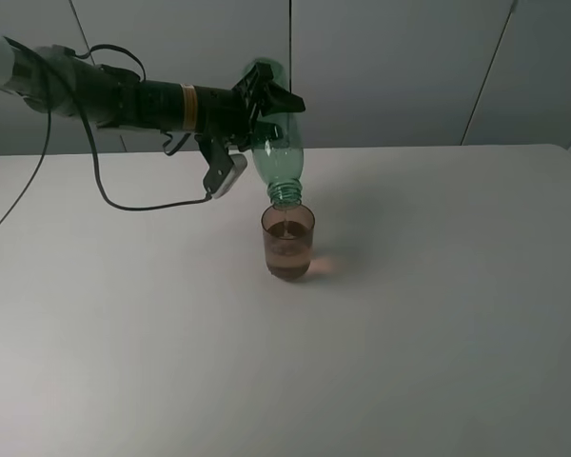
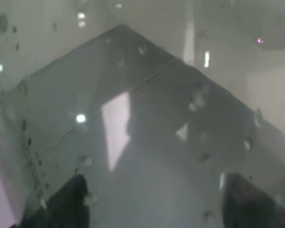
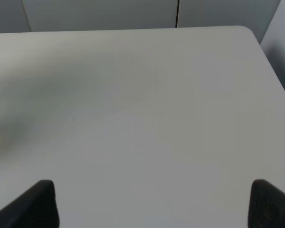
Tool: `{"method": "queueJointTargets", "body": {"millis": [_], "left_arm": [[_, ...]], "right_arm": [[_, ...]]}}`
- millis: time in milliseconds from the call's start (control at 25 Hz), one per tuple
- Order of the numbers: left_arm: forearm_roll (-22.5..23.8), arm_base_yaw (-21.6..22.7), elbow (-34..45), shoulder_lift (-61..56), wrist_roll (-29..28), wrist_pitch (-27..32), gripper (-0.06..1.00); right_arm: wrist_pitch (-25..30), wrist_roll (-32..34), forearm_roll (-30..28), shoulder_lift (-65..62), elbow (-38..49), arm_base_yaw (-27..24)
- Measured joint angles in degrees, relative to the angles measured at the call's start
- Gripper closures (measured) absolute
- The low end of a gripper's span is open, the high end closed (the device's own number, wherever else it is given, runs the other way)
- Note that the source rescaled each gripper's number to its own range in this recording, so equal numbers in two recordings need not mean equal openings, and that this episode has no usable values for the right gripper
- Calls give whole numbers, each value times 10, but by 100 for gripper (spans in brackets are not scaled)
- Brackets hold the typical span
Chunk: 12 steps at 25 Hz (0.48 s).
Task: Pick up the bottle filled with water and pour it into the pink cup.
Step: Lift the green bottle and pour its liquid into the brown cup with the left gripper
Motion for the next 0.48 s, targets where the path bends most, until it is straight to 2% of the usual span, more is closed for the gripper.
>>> {"method": "queueJointTargets", "body": {"millis": [480], "left_arm": [[3,-2,13,-24,11,4,94]], "right_arm": [[0,0,0,0,0,0]]}}
